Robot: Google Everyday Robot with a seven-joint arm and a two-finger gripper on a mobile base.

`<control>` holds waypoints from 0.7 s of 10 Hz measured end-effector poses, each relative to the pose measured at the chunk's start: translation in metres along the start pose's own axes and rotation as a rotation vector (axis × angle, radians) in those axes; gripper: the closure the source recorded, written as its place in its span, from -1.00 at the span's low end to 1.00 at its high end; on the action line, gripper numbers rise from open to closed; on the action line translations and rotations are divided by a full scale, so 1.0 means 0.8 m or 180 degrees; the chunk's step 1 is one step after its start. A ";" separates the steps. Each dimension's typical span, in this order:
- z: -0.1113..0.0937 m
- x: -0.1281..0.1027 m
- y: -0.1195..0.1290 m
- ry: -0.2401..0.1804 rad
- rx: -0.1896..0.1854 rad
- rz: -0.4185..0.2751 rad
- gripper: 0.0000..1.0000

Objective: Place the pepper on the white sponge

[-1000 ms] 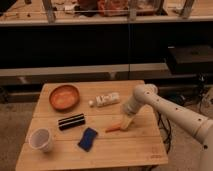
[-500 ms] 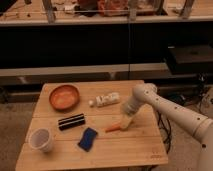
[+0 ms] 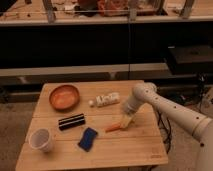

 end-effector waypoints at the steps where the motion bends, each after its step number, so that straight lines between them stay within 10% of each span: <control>1: 0.000 0.000 0.000 0.0012 0.0010 -0.0018 -0.60; 7: 0.004 0.008 0.015 0.0039 0.0245 -0.0101 -0.60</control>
